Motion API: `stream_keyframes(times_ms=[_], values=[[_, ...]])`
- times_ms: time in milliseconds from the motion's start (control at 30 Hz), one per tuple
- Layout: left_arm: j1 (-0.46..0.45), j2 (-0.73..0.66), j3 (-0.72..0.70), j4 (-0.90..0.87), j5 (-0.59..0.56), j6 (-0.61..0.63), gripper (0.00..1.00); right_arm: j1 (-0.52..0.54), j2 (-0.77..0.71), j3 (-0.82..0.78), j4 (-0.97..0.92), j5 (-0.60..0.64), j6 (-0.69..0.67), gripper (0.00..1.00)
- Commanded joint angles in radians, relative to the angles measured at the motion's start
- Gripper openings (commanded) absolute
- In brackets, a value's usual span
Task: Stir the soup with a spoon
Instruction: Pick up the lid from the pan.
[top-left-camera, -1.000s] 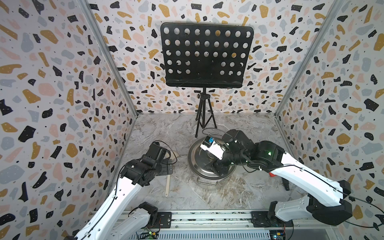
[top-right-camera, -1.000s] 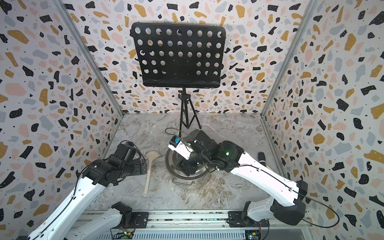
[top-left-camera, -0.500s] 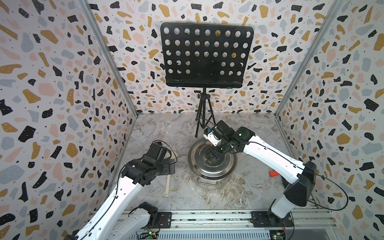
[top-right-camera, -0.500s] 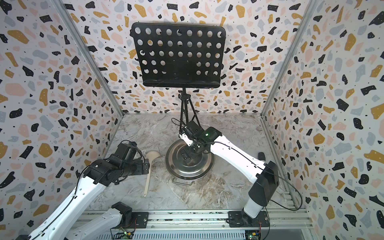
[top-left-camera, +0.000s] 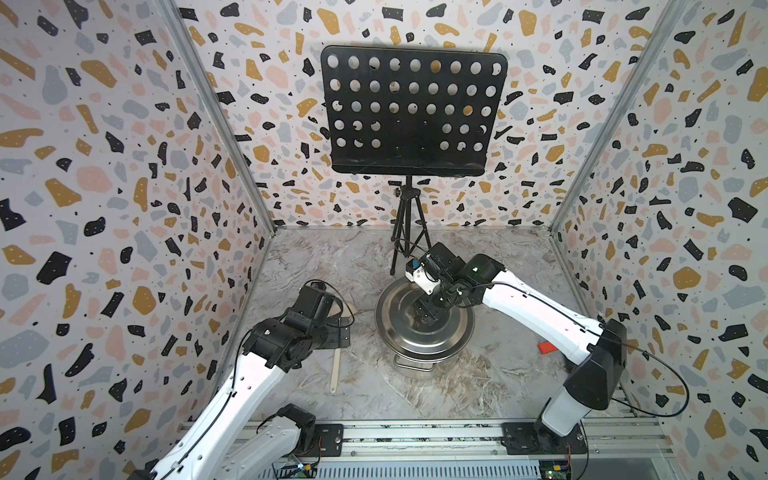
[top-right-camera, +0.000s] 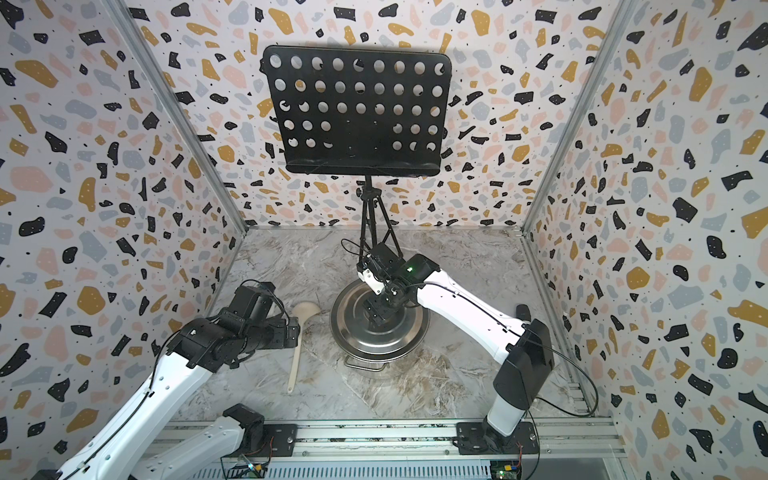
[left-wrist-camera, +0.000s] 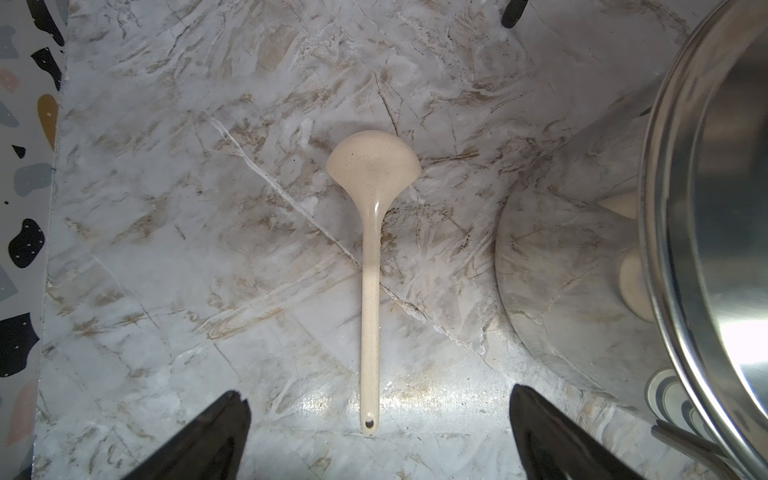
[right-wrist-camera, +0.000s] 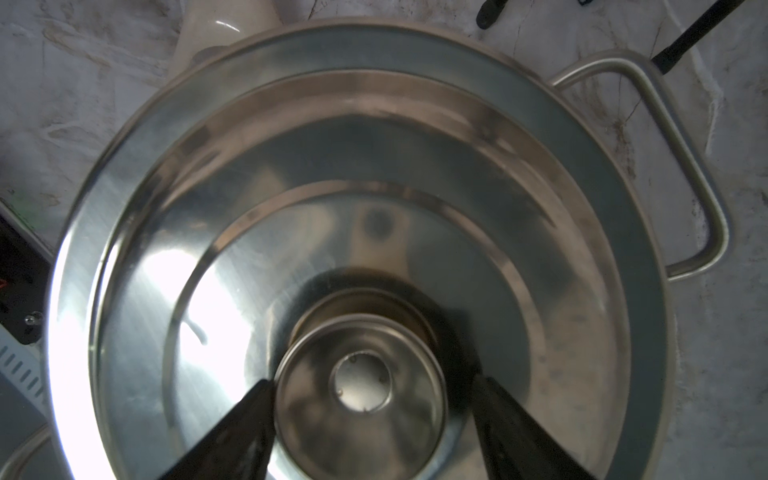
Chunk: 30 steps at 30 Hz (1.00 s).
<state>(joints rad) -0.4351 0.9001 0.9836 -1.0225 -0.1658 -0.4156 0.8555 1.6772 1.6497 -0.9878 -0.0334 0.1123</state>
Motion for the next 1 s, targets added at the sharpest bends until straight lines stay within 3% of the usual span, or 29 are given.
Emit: stream_keyframes(times_ms=[0,333,667,967], values=[[-0.003,0.0,0.001,0.029,-0.009,0.02,1.0,0.006,0.029,-0.027,-0.038,-0.017,-0.003,0.69],[-0.004,0.009,0.009,0.033,-0.009,0.042,0.99,0.006,0.024,0.02,-0.042,0.018,0.011,0.34],[-0.003,0.007,0.009,0.029,-0.014,0.04,1.0,-0.011,-0.026,0.237,-0.039,-0.086,0.057,0.31],[-0.003,-0.009,0.013,0.015,-0.008,0.015,0.99,-0.197,-0.111,0.367,-0.034,-0.147,0.106,0.3]])
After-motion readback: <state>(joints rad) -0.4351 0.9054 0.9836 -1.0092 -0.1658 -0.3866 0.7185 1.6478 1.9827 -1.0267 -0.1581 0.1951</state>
